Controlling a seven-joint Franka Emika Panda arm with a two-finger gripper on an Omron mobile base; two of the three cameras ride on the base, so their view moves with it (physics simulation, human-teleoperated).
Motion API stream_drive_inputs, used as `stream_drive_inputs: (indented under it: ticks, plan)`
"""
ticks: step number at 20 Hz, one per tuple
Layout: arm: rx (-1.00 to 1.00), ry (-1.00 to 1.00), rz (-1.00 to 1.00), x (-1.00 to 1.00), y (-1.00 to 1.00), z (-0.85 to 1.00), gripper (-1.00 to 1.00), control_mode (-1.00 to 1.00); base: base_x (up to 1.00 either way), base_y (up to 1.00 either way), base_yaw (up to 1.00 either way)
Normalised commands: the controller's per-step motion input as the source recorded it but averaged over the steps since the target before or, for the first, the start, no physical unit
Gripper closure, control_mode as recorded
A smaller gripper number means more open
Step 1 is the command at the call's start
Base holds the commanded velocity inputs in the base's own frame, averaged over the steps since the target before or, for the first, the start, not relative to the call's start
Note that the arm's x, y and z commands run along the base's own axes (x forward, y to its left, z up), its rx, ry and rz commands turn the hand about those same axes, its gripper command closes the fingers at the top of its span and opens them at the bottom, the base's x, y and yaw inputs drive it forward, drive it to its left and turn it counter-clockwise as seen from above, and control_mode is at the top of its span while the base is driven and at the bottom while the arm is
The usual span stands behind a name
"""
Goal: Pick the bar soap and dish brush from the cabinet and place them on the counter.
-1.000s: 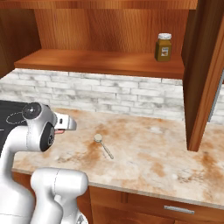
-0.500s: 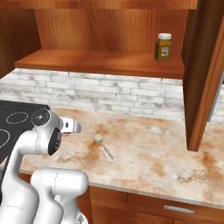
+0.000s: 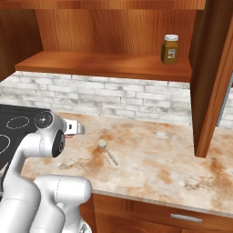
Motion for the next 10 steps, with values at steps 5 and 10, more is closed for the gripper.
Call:
stream_drive_inputs:
  ticks: [5, 10]
  plan:
    - [0.03, 0.05, -0.01, 0.14, -0.02, -0.34, 1.0, -1.0, 0.0, 0.0, 0.0]
    - [-0.01, 0.18, -0.02, -0.08, 0.0, -0.32, 1.0, -1.0, 0.0, 0.0, 0.0]
